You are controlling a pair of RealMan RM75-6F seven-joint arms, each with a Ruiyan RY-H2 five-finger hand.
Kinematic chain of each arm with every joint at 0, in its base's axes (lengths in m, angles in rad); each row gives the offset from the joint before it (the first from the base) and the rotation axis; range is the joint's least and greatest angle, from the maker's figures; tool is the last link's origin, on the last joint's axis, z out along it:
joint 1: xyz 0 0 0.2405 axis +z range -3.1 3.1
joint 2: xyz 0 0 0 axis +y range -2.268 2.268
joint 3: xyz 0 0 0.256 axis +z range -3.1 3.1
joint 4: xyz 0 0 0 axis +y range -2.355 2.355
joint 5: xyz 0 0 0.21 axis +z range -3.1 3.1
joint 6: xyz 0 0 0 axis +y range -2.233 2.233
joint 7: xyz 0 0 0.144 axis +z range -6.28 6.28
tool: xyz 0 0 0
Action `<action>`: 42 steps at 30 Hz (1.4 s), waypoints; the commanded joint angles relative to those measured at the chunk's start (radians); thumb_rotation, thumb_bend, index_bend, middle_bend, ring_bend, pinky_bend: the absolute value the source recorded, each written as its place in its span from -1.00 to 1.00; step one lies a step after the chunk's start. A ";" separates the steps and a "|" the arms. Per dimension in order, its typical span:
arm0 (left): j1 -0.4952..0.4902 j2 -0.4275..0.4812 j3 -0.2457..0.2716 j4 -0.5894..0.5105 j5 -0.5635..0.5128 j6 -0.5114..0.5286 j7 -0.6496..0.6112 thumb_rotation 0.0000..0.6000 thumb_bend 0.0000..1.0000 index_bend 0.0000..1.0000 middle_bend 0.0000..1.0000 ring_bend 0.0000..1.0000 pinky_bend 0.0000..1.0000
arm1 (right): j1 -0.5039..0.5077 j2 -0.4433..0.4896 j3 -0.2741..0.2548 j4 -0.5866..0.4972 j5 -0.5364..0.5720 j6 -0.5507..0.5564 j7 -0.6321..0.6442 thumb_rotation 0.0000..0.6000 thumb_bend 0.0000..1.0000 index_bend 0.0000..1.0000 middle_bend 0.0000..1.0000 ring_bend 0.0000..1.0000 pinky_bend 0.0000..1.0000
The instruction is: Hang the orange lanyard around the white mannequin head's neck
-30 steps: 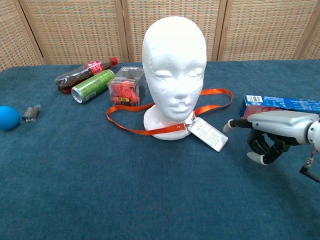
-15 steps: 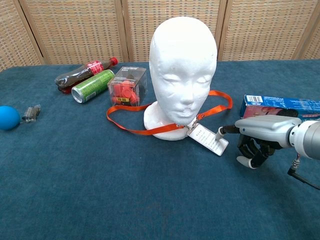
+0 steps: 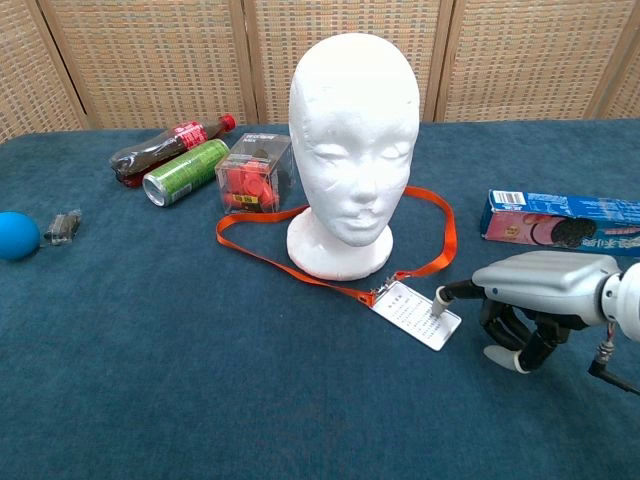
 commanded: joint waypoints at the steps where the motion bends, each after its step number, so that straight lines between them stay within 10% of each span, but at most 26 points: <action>1: 0.002 0.000 -0.002 0.000 0.002 0.000 -0.001 1.00 -1.00 -1.00 -1.00 -1.00 -1.00 | 0.005 0.028 -0.031 -0.049 -0.024 -0.009 -0.024 1.00 0.37 -0.54 0.56 0.30 0.80; 18: 0.012 -0.001 -0.009 -0.003 0.013 -0.006 0.001 1.00 -1.00 -1.00 -1.00 -1.00 -1.00 | 0.007 0.134 -0.113 -0.227 -0.292 -0.016 0.008 1.00 0.37 -0.48 0.56 0.31 0.80; 25: 0.019 0.005 -0.010 0.001 0.029 -0.004 -0.020 1.00 -1.00 -1.00 -1.00 -1.00 -1.00 | -0.056 0.260 -0.094 -0.180 -0.625 0.231 0.209 1.00 0.37 -0.44 0.57 0.32 0.79; 31: 0.034 -0.016 -0.003 0.048 0.120 0.041 -0.076 1.00 -1.00 -1.00 -1.00 -1.00 -1.00 | -0.237 0.372 -0.110 -0.067 -0.696 0.558 0.306 1.00 0.36 -0.45 0.54 0.31 0.78; 34: 0.054 -0.029 0.005 0.075 0.156 0.077 -0.100 1.00 -1.00 -1.00 -1.00 -1.00 -1.00 | -0.344 0.375 -0.094 -0.012 -0.632 0.691 0.339 1.00 -0.16 -0.58 0.27 0.09 0.34; 36: 0.064 -0.030 0.010 0.077 0.163 0.085 -0.108 1.00 -1.00 -1.00 -1.00 -1.00 -1.00 | -0.389 0.384 -0.092 0.001 -0.577 0.713 0.363 1.00 -0.85 -0.83 -0.47 -0.59 -0.58; 38: 0.075 -0.028 0.019 0.080 0.165 0.089 -0.111 1.00 -1.00 -1.00 -1.00 -1.00 -1.00 | -0.436 0.396 -0.086 0.003 -0.525 0.742 0.413 1.00 -1.00 -0.98 -0.94 -0.98 -0.99; 42: 0.091 -0.032 0.032 0.092 0.167 0.092 -0.108 1.00 -1.00 -1.00 -1.00 -1.00 -1.00 | -0.503 0.350 -0.060 0.080 -0.529 0.840 0.505 1.00 -1.00 -1.00 -1.00 -1.00 -1.00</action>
